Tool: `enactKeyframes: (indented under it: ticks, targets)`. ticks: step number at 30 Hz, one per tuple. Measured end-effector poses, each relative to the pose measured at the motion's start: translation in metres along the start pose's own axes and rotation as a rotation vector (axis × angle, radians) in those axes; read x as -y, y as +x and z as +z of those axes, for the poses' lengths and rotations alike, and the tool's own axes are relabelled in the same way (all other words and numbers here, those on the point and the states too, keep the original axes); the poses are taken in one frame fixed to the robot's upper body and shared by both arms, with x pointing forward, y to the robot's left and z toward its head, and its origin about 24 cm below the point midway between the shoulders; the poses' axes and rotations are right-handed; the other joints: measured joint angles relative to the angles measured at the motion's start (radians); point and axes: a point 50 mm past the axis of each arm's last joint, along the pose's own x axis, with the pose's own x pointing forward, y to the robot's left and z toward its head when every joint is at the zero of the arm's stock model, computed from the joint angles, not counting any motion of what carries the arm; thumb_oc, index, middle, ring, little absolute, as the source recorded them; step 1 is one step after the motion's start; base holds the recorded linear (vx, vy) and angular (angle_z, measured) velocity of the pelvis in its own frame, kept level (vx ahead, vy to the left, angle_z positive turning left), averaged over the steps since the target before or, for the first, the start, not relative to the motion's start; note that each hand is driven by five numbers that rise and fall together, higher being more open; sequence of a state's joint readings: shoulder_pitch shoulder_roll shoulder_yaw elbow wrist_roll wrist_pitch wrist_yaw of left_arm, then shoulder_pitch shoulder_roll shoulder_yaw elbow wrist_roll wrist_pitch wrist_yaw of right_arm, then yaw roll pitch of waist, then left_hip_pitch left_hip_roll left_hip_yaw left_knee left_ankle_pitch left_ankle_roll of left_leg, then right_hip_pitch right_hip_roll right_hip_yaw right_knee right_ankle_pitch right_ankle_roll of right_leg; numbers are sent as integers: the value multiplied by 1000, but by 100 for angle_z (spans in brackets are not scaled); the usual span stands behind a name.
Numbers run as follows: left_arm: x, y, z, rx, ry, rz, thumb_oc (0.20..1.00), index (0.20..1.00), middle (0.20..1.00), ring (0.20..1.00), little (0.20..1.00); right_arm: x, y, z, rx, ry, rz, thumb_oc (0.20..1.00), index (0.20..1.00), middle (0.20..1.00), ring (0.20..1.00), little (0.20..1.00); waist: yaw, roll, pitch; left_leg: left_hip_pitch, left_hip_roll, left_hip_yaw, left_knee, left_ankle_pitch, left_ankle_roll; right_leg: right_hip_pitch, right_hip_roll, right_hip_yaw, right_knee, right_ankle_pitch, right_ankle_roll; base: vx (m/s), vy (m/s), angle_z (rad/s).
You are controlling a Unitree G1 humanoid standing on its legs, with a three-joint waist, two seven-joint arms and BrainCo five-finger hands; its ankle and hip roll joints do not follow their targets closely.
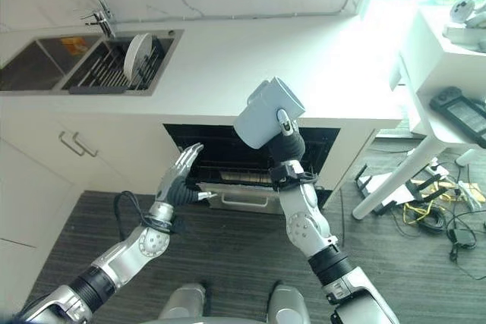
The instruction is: Place the dishes in the dishwasher.
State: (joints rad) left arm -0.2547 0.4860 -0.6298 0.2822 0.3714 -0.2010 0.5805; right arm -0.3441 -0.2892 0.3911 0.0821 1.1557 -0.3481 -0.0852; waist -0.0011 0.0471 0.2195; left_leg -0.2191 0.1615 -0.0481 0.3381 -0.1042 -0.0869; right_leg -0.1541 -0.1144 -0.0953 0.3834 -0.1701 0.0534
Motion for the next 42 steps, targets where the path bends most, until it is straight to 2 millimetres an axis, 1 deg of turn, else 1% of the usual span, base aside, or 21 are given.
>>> enactKeyframes:
  ticks: [1, 2, 3, 4, 5, 7, 8, 9, 12, 14, 17, 19, 21, 23, 26, 29, 30, 31, 34, 38, 42]
  targets:
    - [2, 3, 0, 4, 5, -19, 1000, 1000, 1000, 1000, 1000, 1, -1, 1, 6, 1, 2, 200, 200, 200, 200, 200, 0, 12, -7, -2, 2, 8, -2, 0, 0, -3, -3, 7, 2, -1, 6, 69, 125, -21]
    - [2, 4, 1, 8, 4, -24, 1000, 1000, 1000, 1000, 1000, 2, -2, 2, 11, -2, 1, 200, 200, 200, 200, 200, -12, 24, -14, 3, 9, 10, -20, -1, 2, -11, 0, 5, 8, -4, 15, 79, 107, -15]
    - [2, 5, 1, 7, 7, -32, 1000, 1000, 1000, 1000, 1000, 6, -5, 2, 11, -9, -13, 200, 200, 200, 200, 200, -28, 23, -13, 16, 9, 22, -46, 48, -24, -14, -7, 12, 27, -10, 24, 105, 104, -30]
    - [6, -4, -9, -37, 22, -65, 1000, 1000, 1000, 1000, 1000, 15, -16, -5, -16, -7, -50, 200, 200, 200, 200, 200, -20, -20, -19, 48, -24, 73, -58, 37, -4, -10, -56, 29, 29, -15, 33, 88, 39, -38]
    - [5, -10, -15, -59, 34, -84, 1000, 1000, 1000, 1000, 1000, 17, -22, -7, -22, 4, -66, 200, 200, 200, 200, 200, -21, -38, -28, 49, -41, 93, -54, 31, 2, -7, -85, 23, 11, -8, 41, 89, 29, -45]
    - [3, -21, -26, -104, 54, -125, 1000, 1000, 1000, 1000, 1000, 17, -25, -9, -21, 20, -73, 200, 200, 200, 200, 200, -19, -49, -33, 52, -50, 118, -43, 18, 22, 14, -105, 16, -33, 21, 70, 58, 6, -19]
    - [5, -23, -29, -121, 70, -166, 1000, 1000, 1000, 1000, 1000, 15, -25, -8, -18, 24, -69, 200, 200, 200, 200, 200, -18, -49, -33, 52, -52, 116, -39, 17, 22, 28, -106, 6, -53, 39, 92, 58, 5, -3]
    - [8, -25, -31, -133, 77, -196, 1000, 1000, 1000, 1000, 1000, 14, -23, -9, -18, 26, -66, 200, 200, 200, 200, 200, -15, -50, -33, 54, -51, 114, -42, 17, 23, 34, -104, 0, -62, 44, 100, 63, 7, 4]
    - [20, -31, -34, -160, 86, -287, 1000, 1000, 1000, 1000, 1000, 20, -24, -11, -40, -3, -94, 200, 200, 200, 200, 200, -22, -49, -33, 81, -42, 120, -57, 17, 22, 47, -95, 4, -66, 38, 95, 39, 14, -7]
    - [26, -33, -31, -134, 118, -335, 1000, 1000, 1000, 1000, 1000, 23, -23, -7, -27, -46, -105, 200, 200, 200, 200, 200, -31, -44, -33, 81, -35, 121, -58, 19, 19, 44, -88, 7, -64, 29, 79, 38, 32, -5]
    - [33, -35, -29, -114, 170, -393, 1000, 1000, 1000, 1000, 1000, 38, -23, -1, -7, -106, -161, 200, 200, 200, 200, 200, -44, -42, -33, 79, -31, 123, -57, 12, 23, 37, -85, 13, -51, 24, 76, 54, 36, -4]
    - [38, -37, -34, -143, 205, -452, 1000, 1000, 1000, 1000, 1000, 45, -24, 2, -2, -129, -191, 200, 200, 200, 200, 200, -47, -31, -32, 76, -31, 129, -57, 12, 22, 28, -84, 22, -47, 26, 77, 62, 24, -10]
    - [41, -42, -45, -193, 271, -510, 1000, 1000, 1000, 1000, 1000, 46, -24, 4, -12, -139, -194, 200, 200, 200, 200, 200, -54, -21, -34, 76, -30, 133, -56, 12, 22, 22, -85, 27, -42, 25, 77, 68, 18, -7]
    - [43, -45, -49, -200, 360, -540, 1000, 1000, 1000, 1000, 1000, 47, -24, 5, -18, -150, -193, 200, 200, 200, 200, 200, -65, -15, -36, 61, -29, 133, -52, 12, 22, 5, -85, 28, -34, 24, 76, 50, 29, -2]
    - [38, -37, -48, -133, 520, -506, 1000, 1000, 1000, 1000, 1000, 47, -24, 1, -61, -174, -186, 200, 200, 200, 200, 200, -75, -7, -34, 41, -28, 139, -43, 14, 19, -17, -85, 33, -30, 26, 79, 1, 19, -4]
    - [33, -22, -45, -67, 648, -443, 1000, 1000, 1000, 1000, 1000, 45, -25, -2, -80, -175, -159, 200, 200, 200, 200, 200, -87, -11, -30, 11, -26, 144, -37, 18, 13, -52, -84, 38, -24, 28, 80, -59, -3, -7]
    - [31, -19, -46, -64, 677, -417, 1000, 1000, 1000, 1000, 1000, 45, -26, -3, -85, -175, -155, 200, 200, 200, 200, 200, -94, -19, -21, 8, -26, 151, -36, 20, 11, -67, -83, 46, -17, 32, 88, -70, -4, -21]
    - [30, -18, -49, -75, 695, -387, 1000, 1000, 1000, 1000, 1000, 43, -25, -5, -91, -174, -143, 200, 200, 200, 200, 200, -95, -27, -10, 8, -22, 164, -36, 20, 10, -78, -79, 59, -11, 36, 94, -42, -12, -25]
    - [25, -10, -56, -101, 742, -310, 1000, 1000, 1000, 1000, 1000, 41, -26, -9, -107, -174, -127, 200, 200, 200, 200, 200, -114, -45, 41, 8, -7, 171, -38, 23, 5, -83, -65, 65, -17, 44, 89, -16, -9, -15]
    - [21, -2, -58, -111, 767, -234, 1000, 1000, 1000, 1000, 1000, 39, -24, -8, -106, -176, -113, 200, 200, 200, 200, 200, -120, -46, 54, 9, 0, 186, -48, 24, 3, -99, -55, 81, -16, 44, 87, 4, -6, -12]
    - [21, 4, -56, -110, 764, -243, 1000, 1000, 1000, 1000, 1000, 34, -17, -5, -95, -182, -89, 200, 200, 200, 200, 200, -124, -41, 71, 12, 2, 192, -55, 25, 2, -103, -52, 84, -16, 45, 86, -1, 4, -3]
